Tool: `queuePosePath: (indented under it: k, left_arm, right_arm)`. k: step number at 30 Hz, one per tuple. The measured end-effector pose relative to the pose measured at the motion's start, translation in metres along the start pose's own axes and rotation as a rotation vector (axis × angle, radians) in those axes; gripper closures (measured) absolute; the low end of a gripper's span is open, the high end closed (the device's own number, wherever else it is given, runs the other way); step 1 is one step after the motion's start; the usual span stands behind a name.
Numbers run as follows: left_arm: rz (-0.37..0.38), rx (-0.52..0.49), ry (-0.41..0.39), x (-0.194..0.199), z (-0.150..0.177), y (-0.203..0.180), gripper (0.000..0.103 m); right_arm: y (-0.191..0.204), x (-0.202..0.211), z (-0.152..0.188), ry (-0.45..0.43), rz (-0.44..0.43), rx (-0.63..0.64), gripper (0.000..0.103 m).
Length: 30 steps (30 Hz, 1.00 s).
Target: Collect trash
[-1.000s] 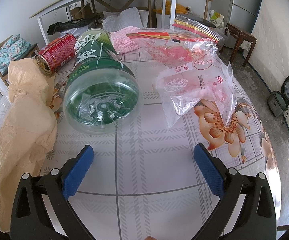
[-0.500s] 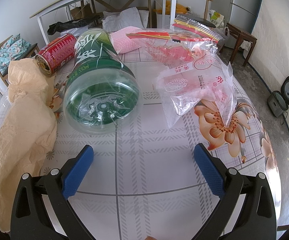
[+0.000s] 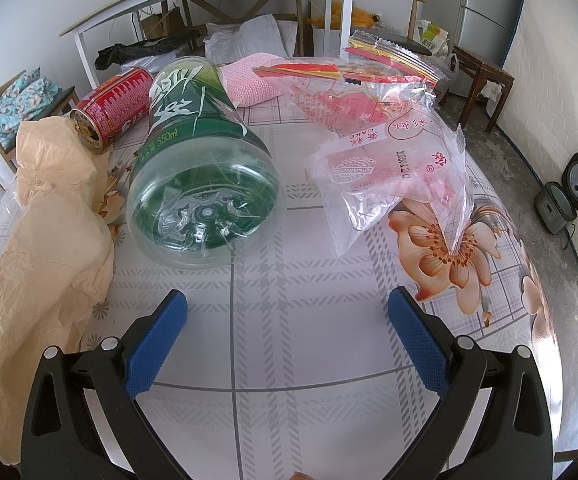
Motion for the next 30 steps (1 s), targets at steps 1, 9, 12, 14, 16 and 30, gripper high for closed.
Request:
queuePosePath:
  k: [1, 9, 12, 14, 16, 30]
  left_arm:
    - [0.002, -0.001, 0.000, -0.0002, 0.0004, 0.0002, 0.008]
    - [0.010, 0.006, 0.004, -0.0011, 0.0000, 0.0019, 0.008]
    - [0.008, 0.010, 0.004, -0.0005, -0.0001, 0.0028, 0.008]
    - [0.008, 0.010, 0.004, -0.0006, -0.0005, 0.0025, 0.008]
    - [0.008, 0.009, 0.004, -0.0003, -0.0002, 0.0029, 0.008]
    - [0.008, 0.009, 0.004, -0.0002, -0.0007, 0.0026, 0.008]
  right_arm:
    - [0.0000, 0.0000, 0.0000, 0.000, 0.000, 0.000, 0.006]
    - [0.0000, 0.0000, 0.0000, 0.000, 0.000, 0.000, 0.006]
    - [0.0000, -0.0001, 0.0000, 0.000, 0.000, 0.000, 0.006]
    - [0.0001, -0.0001, 0.0000, 0.000, 0.000, 0.000, 0.006]
    - [-0.0002, -0.0002, 0.0002, 0.000, 0.000, 0.000, 0.006]
    - [0.0000, -0.0002, 0.0002, 0.000, 0.000, 0.000, 0.006]
Point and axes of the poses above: each gripper's, at about its wrist camera, not at the fingertips, and x roughly against the way its jaws point, y to its left, z to its underside, the point moved 10 cm from there along -x, roughly the way its jaws point, and after that the axes turned 14 degrees about y, right-handed, at the moved point
